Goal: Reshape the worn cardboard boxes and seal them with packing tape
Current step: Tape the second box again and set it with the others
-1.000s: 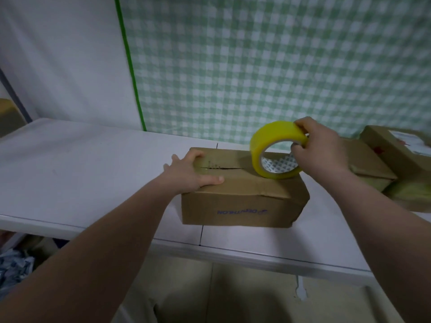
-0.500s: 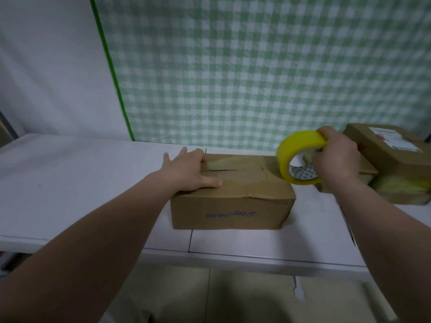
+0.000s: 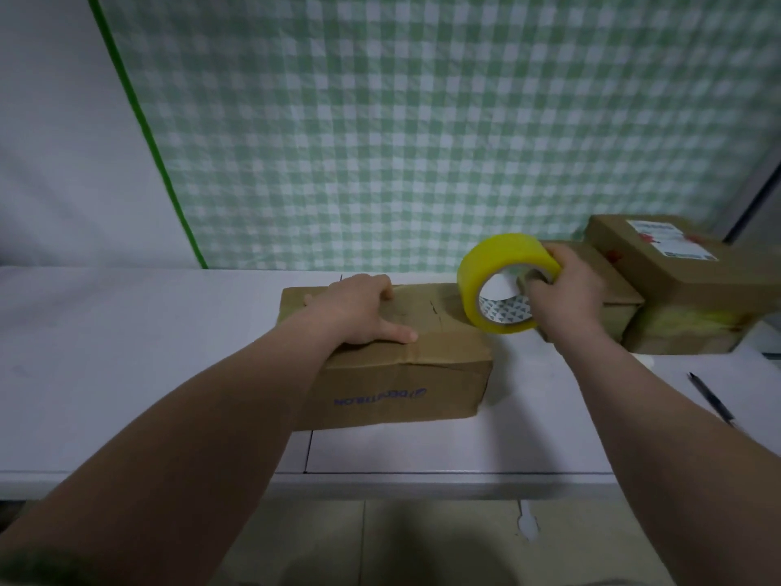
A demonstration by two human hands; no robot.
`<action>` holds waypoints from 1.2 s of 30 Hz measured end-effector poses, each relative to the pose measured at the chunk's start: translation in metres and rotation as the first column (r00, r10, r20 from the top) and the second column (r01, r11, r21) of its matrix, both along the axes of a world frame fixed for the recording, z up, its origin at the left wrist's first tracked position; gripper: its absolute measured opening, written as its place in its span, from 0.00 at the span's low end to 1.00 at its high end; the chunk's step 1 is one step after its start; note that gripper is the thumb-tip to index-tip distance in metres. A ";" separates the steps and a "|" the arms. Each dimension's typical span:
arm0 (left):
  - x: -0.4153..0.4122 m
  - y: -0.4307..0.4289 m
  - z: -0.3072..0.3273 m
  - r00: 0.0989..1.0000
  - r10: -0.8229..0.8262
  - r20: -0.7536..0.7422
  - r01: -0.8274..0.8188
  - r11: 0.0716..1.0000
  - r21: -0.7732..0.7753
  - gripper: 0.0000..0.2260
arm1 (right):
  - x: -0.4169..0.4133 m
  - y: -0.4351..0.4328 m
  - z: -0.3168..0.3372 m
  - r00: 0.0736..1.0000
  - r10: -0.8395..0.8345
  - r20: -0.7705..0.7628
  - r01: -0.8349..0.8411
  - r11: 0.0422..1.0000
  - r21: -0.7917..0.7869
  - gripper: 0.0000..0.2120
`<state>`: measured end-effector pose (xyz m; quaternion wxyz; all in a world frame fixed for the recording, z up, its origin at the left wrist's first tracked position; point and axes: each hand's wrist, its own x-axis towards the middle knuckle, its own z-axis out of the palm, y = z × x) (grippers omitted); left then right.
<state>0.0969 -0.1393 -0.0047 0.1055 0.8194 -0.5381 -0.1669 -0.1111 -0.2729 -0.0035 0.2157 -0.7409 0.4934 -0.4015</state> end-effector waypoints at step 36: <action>-0.008 0.024 -0.014 0.978 -0.008 0.208 0.002 0.999 0.033 0.40 | -0.028 0.010 -0.034 0.874 -0.068 -0.481 0.010 0.993 -0.121 0.17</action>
